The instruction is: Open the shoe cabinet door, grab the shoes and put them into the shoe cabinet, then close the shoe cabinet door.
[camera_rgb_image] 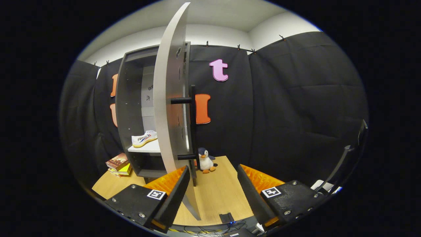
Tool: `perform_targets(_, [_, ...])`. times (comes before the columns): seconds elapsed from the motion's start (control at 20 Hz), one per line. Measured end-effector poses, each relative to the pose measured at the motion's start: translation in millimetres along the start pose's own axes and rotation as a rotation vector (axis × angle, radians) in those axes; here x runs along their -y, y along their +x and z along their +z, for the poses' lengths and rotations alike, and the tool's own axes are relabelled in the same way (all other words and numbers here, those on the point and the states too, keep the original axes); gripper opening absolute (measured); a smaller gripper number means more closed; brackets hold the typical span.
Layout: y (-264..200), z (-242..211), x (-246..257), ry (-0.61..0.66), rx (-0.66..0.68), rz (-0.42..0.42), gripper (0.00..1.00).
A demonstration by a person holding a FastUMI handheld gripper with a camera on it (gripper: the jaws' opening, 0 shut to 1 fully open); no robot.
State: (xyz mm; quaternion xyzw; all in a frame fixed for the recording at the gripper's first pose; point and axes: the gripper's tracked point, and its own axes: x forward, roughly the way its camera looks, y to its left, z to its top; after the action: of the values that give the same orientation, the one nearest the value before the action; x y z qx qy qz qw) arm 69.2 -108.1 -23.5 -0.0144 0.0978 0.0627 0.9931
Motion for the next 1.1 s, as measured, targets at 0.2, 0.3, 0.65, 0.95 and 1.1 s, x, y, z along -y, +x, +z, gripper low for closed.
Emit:
perform_targets(0.2, [0, -4, -19, 0.012, -0.003, 0.066, 0.9])
perform_targets(0.3, [-5, -8, -24, 0.011, -0.007, 0.098, 0.9])
perform_targets(0.65, [-8, -7, -49, -0.026, 0.002, 0.138, 0.89])
perform_targets(0.95, [-11, -9, -74, -0.001, 0.006, 0.127, 0.9])
perform_targets(1.1, [-11, -11, -95, 0.007, 0.006, 0.136, 0.89])
